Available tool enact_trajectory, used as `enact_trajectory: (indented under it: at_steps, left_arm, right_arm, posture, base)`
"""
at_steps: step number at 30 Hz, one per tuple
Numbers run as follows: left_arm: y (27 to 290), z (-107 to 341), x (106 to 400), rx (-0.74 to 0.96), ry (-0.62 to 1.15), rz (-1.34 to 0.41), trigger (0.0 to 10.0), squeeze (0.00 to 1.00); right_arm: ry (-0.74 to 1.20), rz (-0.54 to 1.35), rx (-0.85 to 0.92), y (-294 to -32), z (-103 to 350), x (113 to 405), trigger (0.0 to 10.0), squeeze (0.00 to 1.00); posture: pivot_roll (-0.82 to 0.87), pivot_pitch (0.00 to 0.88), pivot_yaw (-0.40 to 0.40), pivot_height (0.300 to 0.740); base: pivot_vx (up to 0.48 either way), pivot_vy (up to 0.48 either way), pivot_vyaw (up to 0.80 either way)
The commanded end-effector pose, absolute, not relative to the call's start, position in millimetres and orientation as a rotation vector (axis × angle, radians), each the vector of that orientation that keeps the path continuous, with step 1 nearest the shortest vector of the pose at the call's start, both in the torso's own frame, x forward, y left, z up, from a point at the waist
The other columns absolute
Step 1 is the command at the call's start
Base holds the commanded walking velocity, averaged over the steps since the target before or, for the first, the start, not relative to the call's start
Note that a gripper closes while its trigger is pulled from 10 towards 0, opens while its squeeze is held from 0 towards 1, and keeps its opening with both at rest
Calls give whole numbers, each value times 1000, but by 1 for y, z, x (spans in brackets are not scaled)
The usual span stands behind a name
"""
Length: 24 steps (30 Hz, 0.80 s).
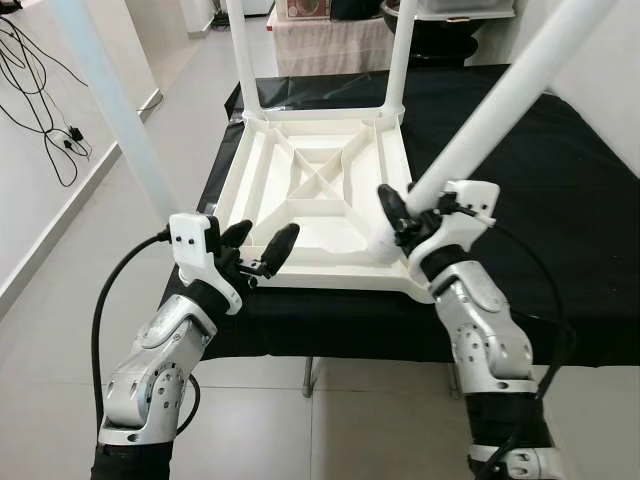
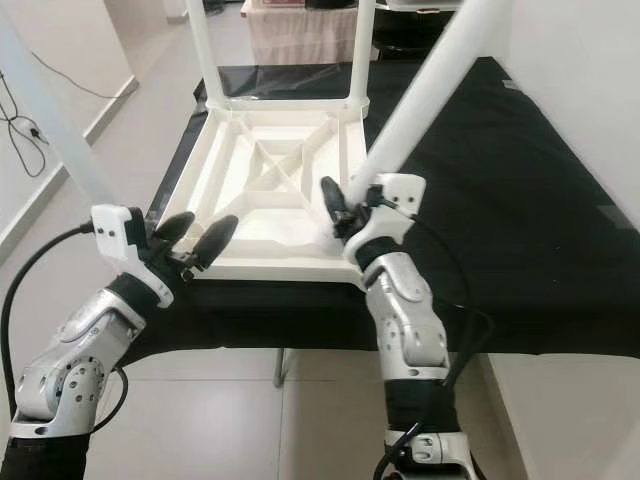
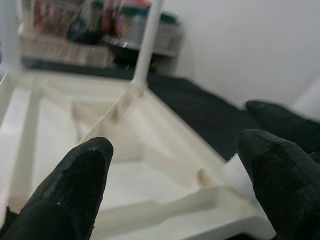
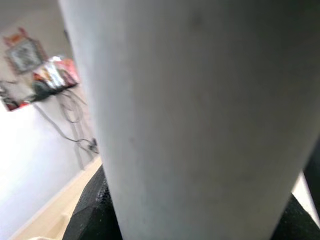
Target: Building children table
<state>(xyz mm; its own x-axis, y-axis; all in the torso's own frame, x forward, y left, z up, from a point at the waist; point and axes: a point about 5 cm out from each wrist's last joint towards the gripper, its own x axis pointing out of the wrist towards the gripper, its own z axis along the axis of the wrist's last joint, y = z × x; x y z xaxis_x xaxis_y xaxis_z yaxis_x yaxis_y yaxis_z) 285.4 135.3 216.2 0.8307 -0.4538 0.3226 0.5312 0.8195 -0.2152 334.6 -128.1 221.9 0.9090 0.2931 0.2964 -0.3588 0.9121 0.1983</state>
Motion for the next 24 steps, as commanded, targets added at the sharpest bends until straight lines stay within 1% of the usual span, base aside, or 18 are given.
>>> enact_trajectory:
  at_steps: [1, 5, 9, 13, 15, 20, 24]
  left_arm:
    - [131, 207, 277, -322, -238, -531, 10000, 0]
    - [127, 203, 275, -332, -224, -544, 10000, 0]
    - [119, 188, 273, -315, -171, -536, 10000, 0]
    - [117, 174, 271, -311, -123, -516, 10000, 0]
    - [117, 174, 271, -311, -123, -516, 10000, 0]
    - [126, 152, 263, -250, -38, -469, 10000, 0]
    - [129, 144, 260, -212, -12, -460, 10000, 0]
  right_arm:
    - [-302, 398, 292, -125, 225, 328, 10000, 0]
    - [-299, 435, 306, -121, 224, 327, 10000, 0]
    - [-294, 456, 256, -117, 220, 323, 10000, 0]
    - [-278, 459, 234, -118, 213, 321, 10000, 0]
    - [-278, 459, 234, -118, 213, 321, 10000, 0]
    - [-267, 479, 223, -119, 209, 318, 10000, 0]
    - [-274, 524, 206, -117, 210, 318, 10000, 0]
  posture:
    - [-39, 128, 27, 740]
    - [-41, 124, 28, 740]
    - [-49, 122, 32, 740]
    - [-52, 122, 33, 740]
    - [-52, 122, 33, 740]
    - [-47, 123, 37, 740]
    - [-43, 125, 40, 740]
  base:
    - [0, -472, 0]
    - [0, -472, 0]
    - [0, -362, 0]
    - [0, 0, 0]
    - [0, 0, 0]
    - [0, 0, 0]
    - [0, 0, 0]
